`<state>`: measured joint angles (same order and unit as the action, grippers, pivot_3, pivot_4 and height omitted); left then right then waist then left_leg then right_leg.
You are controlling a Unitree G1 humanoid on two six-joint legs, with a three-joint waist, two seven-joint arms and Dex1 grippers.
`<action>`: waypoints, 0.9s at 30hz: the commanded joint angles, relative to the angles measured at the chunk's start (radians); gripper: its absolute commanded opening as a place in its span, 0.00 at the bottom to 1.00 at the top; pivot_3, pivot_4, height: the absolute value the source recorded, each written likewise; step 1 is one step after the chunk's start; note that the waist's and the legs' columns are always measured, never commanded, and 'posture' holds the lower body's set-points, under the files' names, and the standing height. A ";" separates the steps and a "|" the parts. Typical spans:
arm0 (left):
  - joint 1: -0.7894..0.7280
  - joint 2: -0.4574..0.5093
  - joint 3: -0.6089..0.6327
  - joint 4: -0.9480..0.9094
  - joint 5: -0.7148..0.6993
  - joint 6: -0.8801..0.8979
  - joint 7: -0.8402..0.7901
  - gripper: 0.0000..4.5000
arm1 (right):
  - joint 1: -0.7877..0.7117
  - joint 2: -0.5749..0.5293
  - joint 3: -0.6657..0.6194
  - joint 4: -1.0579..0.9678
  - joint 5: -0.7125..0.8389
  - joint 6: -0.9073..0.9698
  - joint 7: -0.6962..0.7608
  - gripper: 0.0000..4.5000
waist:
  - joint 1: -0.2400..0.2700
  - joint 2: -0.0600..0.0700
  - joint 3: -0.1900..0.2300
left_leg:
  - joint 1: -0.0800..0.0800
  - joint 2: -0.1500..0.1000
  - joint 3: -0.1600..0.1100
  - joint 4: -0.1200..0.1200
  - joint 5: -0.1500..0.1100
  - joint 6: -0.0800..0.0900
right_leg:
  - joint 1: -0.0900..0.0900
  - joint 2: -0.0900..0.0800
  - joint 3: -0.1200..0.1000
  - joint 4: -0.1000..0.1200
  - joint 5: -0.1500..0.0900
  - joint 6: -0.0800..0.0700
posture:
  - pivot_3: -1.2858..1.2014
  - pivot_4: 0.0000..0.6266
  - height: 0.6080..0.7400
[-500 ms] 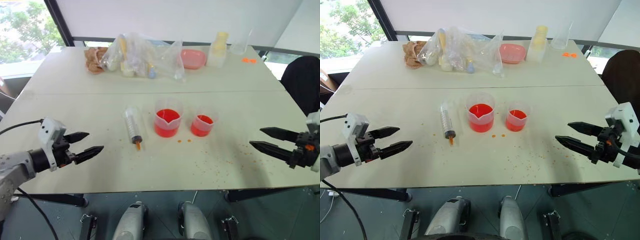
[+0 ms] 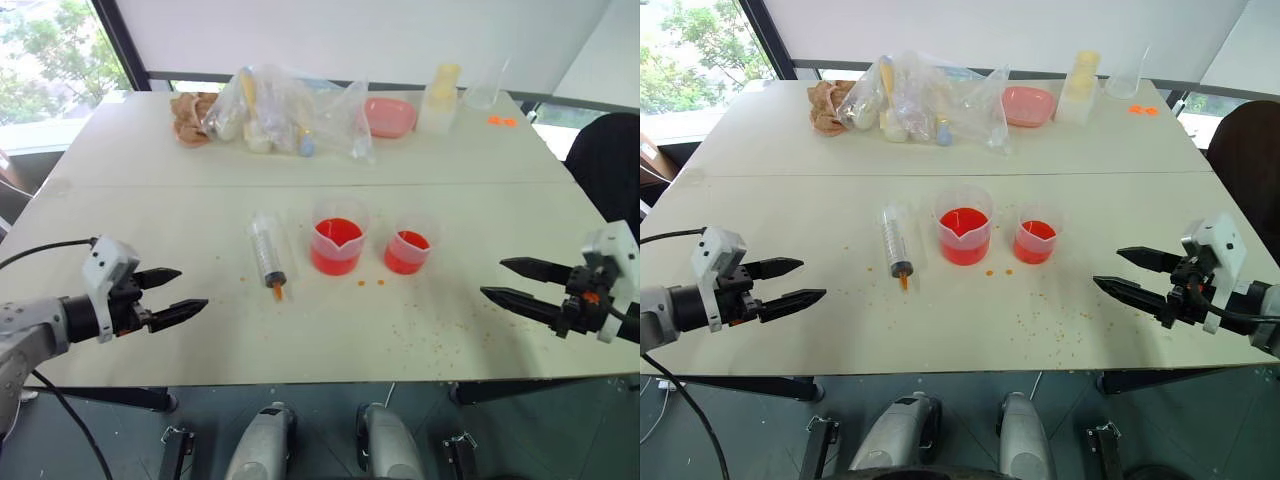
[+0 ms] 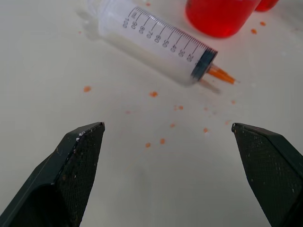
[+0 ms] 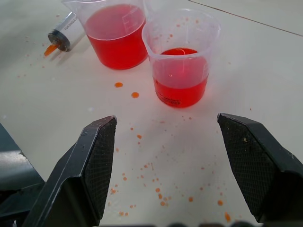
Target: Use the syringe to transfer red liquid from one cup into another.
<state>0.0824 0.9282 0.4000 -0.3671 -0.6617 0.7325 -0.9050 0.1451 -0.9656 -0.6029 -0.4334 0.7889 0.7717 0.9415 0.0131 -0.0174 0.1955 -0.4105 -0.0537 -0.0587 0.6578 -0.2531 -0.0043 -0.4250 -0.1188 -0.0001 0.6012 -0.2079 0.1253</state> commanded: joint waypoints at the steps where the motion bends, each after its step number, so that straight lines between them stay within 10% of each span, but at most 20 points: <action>1: 0.005 0.006 0.009 -0.041 0.001 0.016 0.021 0.99 | -0.008 0.006 -0.002 -0.011 -0.005 -0.025 0.003 0.79 | 0.001 0.000 0.000 | 0.000 0.000 0.000 -0.001 0.000 0.000 | 0.000 0.000 0.000 -0.001 0.000 0.000 | 0.52 0.24 1.00; 17: -0.063 0.098 -0.075 -0.036 0.096 0.140 0.108 0.99 | -0.079 0.010 0.074 0.027 -0.042 -0.054 -0.002 0.79 | 0.000 0.000 0.000 | 0.001 -0.001 0.001 -0.008 0.000 0.000 | -0.001 0.000 -0.001 -0.004 0.000 0.000 | 0.52 0.24 1.00; 27: -0.737 0.120 -0.271 0.167 -0.005 0.768 0.206 0.99 | -0.282 -0.125 0.146 -0.002 -0.082 -0.128 0.074 0.79 | -0.001 0.000 0.000 | 0.001 -0.001 0.000 -0.006 0.001 0.000 | 0.000 0.002 -0.001 -0.001 0.003 0.006 | 0.52 0.24 1.00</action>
<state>-0.5862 1.0527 0.1522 -0.2306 -0.6511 1.3868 -0.7182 -0.1027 -1.0685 -0.4538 -0.3902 0.7063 0.6694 1.0015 0.0119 -0.0177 0.1959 -0.4085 -0.0557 -0.0585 0.6522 -0.2524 -0.0040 -0.4248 -0.1166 -0.0016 0.6008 -0.2050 0.1325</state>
